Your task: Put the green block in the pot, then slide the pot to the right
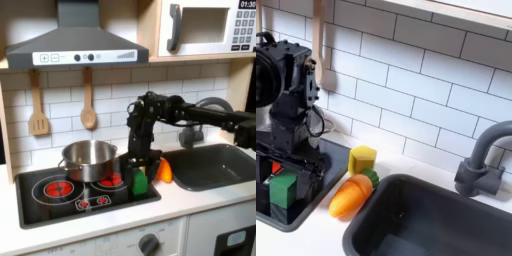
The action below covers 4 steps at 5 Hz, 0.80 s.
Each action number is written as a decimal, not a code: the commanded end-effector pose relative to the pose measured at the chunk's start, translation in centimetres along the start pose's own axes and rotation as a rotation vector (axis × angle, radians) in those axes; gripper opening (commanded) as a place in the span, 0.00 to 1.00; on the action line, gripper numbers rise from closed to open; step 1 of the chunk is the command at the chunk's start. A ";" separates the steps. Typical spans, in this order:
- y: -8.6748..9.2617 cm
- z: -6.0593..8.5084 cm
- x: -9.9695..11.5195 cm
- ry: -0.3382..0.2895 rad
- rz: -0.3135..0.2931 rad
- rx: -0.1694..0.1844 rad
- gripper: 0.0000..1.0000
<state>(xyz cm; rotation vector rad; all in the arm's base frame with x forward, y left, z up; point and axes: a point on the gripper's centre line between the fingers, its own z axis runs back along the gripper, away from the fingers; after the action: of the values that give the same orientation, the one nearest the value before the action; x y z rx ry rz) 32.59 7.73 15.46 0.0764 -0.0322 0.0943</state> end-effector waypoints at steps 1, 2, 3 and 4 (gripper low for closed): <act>-0.2 -0.9 0.2 0.020 -0.010 -0.013 1.00; -0.4 -1.3 0.2 0.029 -0.019 -0.019 1.00; -0.4 -1.6 0.3 0.035 -0.018 -0.025 1.00; -0.4 -2.0 0.3 0.050 -0.017 -0.031 1.00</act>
<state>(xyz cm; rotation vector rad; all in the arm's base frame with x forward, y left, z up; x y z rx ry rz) 33.02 7.30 13.52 0.0378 0.0106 0.0759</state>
